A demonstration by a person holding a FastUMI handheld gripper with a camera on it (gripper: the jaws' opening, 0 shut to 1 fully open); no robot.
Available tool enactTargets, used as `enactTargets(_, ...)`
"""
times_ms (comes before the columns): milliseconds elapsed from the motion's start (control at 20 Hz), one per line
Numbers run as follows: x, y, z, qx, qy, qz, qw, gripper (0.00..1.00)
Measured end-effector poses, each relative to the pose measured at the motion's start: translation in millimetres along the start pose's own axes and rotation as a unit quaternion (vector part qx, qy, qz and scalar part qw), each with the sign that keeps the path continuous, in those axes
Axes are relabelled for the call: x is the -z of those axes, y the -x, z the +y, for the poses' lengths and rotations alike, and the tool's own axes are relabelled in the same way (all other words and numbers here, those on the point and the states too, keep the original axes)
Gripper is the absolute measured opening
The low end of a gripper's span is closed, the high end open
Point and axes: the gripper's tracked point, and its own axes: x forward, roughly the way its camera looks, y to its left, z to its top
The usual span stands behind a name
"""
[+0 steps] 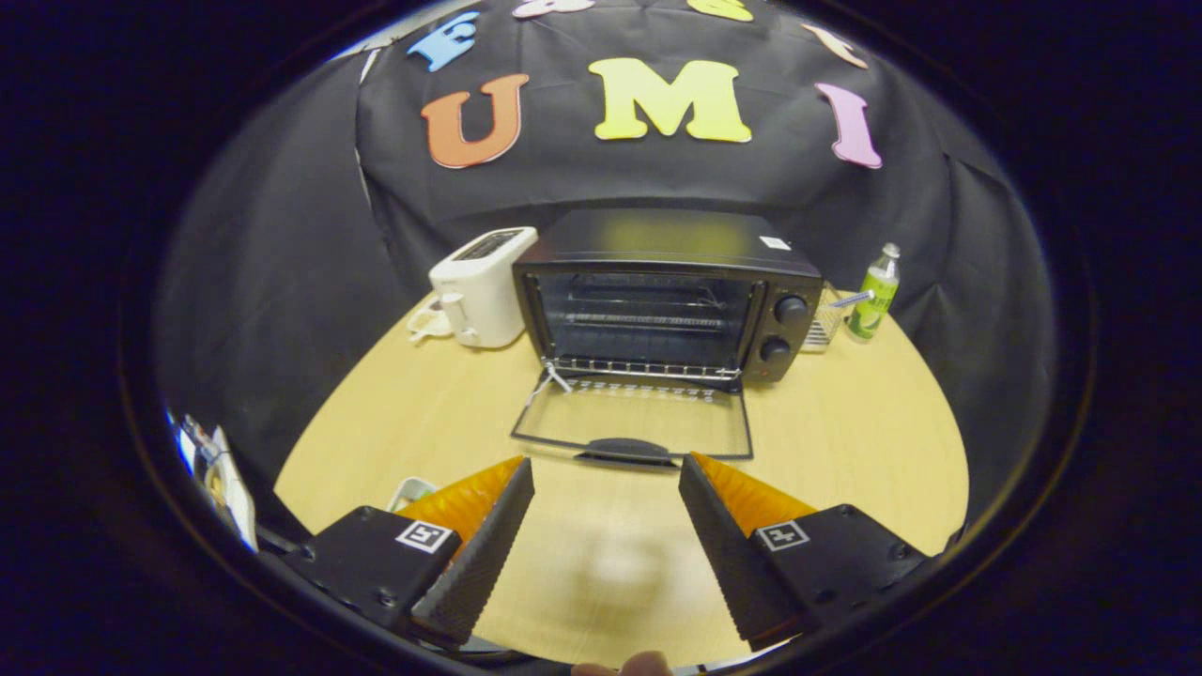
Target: Open the toaster oven, put the food inside, and close the toaster oven door.
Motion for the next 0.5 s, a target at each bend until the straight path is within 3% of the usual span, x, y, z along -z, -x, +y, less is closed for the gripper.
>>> enactTargets(150,11,25,39,-0.088,-0.032,0.046,0.994,1.0)
enactTargets(300,27,43,75,-0.168,-0.063,0.11,0.978,1.0)
enactTargets(500,63,34,102,-0.204,-0.101,0.194,0.954,1.0)
